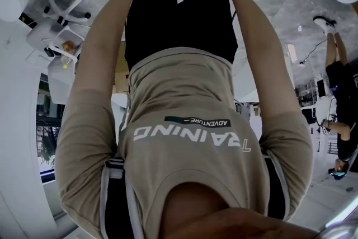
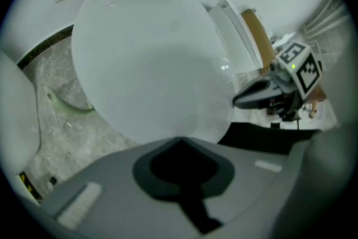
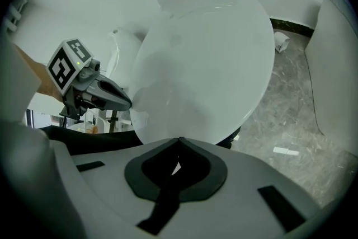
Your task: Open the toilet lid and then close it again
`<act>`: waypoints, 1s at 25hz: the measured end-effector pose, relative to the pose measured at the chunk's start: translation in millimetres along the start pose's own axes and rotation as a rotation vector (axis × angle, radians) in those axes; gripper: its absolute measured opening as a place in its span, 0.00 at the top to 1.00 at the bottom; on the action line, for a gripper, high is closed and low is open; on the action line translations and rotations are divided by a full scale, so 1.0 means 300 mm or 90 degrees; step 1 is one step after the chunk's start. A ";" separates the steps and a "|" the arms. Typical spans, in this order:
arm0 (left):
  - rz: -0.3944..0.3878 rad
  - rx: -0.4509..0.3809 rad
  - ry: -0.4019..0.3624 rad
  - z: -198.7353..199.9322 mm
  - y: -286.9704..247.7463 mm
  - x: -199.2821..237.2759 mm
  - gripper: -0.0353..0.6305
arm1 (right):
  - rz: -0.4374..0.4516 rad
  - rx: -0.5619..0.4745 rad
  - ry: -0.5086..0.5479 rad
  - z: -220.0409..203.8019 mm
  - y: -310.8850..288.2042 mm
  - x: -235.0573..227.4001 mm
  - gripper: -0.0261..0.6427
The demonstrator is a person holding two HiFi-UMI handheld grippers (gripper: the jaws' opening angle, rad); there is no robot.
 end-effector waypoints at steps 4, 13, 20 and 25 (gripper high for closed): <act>0.033 -0.018 0.004 -0.001 -0.030 0.019 0.94 | -0.026 0.000 0.012 0.010 -0.032 -0.015 0.95; 0.101 -0.026 -0.001 -0.016 -0.055 0.026 0.94 | -0.018 0.016 0.043 0.012 -0.034 -0.032 0.95; 0.164 -0.025 -0.002 0.007 -0.048 -0.005 0.94 | -0.076 0.049 0.042 0.006 -0.033 -0.033 0.95; 0.188 0.009 -0.019 0.006 -0.030 -0.021 0.94 | -0.078 0.051 0.045 0.002 -0.033 -0.027 0.95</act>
Point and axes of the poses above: the fingertips, and each gripper's own axes: y backward along the fingers, x to its left, z out of its top, the point moved 1 cm from there along y, backward along the fingers, and after that the axes turned 12 degrees about z, right-handed, at the moved point
